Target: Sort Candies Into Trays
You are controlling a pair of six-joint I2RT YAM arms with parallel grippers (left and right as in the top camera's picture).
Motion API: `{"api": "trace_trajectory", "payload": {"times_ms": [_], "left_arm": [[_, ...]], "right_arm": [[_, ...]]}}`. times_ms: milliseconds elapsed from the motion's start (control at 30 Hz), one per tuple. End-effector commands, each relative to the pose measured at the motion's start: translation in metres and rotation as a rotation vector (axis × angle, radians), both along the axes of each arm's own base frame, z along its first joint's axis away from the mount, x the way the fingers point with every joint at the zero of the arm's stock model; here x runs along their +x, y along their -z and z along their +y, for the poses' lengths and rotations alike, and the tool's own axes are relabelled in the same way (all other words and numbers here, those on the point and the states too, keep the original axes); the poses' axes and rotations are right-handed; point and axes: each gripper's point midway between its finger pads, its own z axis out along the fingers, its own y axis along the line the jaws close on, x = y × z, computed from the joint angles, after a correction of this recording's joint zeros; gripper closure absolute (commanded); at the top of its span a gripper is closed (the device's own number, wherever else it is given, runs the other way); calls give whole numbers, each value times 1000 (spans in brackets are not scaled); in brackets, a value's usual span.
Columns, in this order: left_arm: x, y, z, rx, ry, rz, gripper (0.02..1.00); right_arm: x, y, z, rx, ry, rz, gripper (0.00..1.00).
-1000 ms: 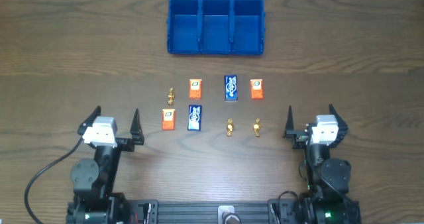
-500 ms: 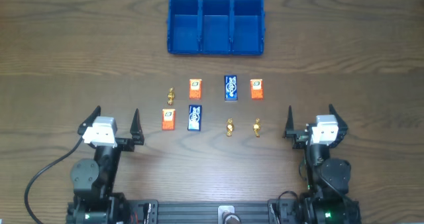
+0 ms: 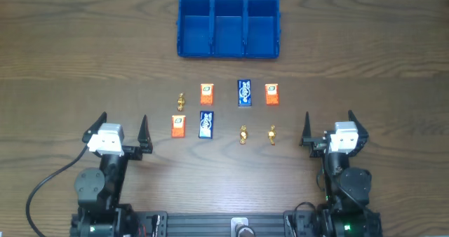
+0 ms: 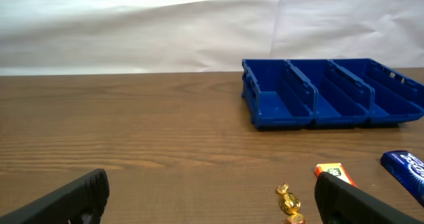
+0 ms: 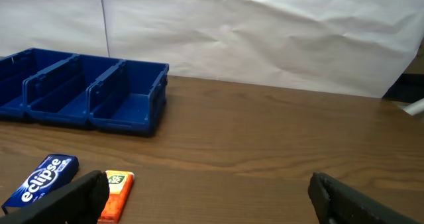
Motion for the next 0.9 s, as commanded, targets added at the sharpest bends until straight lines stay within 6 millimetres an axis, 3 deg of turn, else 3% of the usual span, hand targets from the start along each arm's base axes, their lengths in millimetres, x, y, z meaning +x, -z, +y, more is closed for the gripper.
{"api": "trace_trajectory", "payload": {"times_ms": [33, 567, 733, 900], "left_arm": [[-1, 17, -3, 5, 22, 48, 20], [-1, 14, 1, 8, -8, 49, 20], [-5, -17, -26, -41, 126, 119, 20], [-4, -15, -53, -113, 197, 437, 18]], "right_arm": [[0, 1, -1, -12, 0, -1, 3], [0, 1, -1, -12, 0, -1, 3], [0, 1, -1, -12, 0, -1, 3], [0, 1, -1, -12, 0, -1, 3]]}}
